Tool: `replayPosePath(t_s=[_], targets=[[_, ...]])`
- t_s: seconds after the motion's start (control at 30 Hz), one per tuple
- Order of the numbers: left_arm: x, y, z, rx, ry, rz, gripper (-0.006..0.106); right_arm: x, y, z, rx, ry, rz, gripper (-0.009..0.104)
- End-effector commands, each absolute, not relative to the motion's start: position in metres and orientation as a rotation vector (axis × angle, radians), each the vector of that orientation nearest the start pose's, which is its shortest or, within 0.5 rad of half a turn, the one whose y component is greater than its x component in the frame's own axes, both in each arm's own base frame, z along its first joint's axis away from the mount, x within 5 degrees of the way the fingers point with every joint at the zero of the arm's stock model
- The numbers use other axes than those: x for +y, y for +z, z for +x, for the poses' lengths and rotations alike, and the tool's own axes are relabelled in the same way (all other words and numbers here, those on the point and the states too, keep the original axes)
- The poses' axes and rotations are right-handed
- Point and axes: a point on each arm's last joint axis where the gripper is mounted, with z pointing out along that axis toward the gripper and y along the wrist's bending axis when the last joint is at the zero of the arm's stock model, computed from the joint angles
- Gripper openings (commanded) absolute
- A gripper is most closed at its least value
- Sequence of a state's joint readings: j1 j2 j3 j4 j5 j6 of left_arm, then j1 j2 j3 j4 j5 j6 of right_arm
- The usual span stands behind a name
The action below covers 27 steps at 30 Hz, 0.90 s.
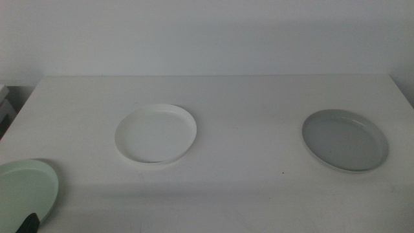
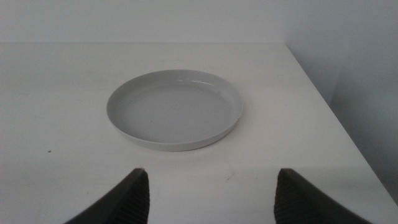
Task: Stack the three bowls on top of each other.
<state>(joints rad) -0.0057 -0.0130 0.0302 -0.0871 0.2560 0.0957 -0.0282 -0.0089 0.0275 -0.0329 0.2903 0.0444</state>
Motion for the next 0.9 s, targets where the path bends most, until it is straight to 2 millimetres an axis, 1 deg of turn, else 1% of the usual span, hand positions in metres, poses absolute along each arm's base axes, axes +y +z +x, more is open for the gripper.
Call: replayPosePath(t_s=[0.0, 0.13, 0.2, 0.27, 0.37, 0.43, 0.5, 0.53, 0.63, 0.8, 0.87], targets=[[-0.002, 0.186, 0.055, 1.68, -0.025, 0.015, 0.089, -0.003, 0.189, 0.054, 1.675, -0.04, 0.03, 0.054], [-0.003, 0.182, 0.055, 1.724, -0.038, 0.011, 0.089, -0.003, 0.189, 0.054, 1.675, -0.04, 0.03, 0.054], [-0.003, 0.186, 0.056, 1.731, -0.05, 0.0, 0.089, -0.003, 0.189, 0.054, 1.675, -0.04, 0.03, 0.054], [-0.003, 0.195, 0.059, 1.747, -0.051, -0.002, 0.089, -0.003, 0.189, 0.054, 1.675, -0.04, 0.03, 0.054], [-0.003, 0.22, 0.07, 1.789, -0.055, -0.006, 0.089, -0.003, 0.189, 0.054, 1.675, -0.04, 0.03, 0.054], [-0.003, 0.237, 0.081, 1.83, -0.064, -0.012, 0.089, -0.003, 0.189, 0.054, 1.675, -0.04, 0.03, 0.054], [-0.004, 0.254, 0.097, 1.894, -0.072, -0.015, 0.089, -0.003, 0.189, 0.054, 1.675, -0.04, 0.03, 0.054], [-0.004, 0.26, 0.104, 1.936, -0.075, -0.013, 0.089, -0.003, 0.189, 0.054, 1.675, -0.04, 0.03, 0.054], [-0.006, 0.284, 0.132, 2.057, -0.084, -0.004, 0.089, -0.003, 0.189, 0.054, 1.675, -0.04, 0.03, 0.054], [-0.008, 0.317, 0.175, 2.209, -0.1, 0.015, 0.089, -0.003, 0.189, 0.054, 1.675, -0.04, 0.03, 0.054], [-0.009, 0.328, 0.189, 2.266, -0.114, 0.019, 0.089, -0.003, 0.189, 0.054, 1.675, -0.04, 0.03, 0.054]])
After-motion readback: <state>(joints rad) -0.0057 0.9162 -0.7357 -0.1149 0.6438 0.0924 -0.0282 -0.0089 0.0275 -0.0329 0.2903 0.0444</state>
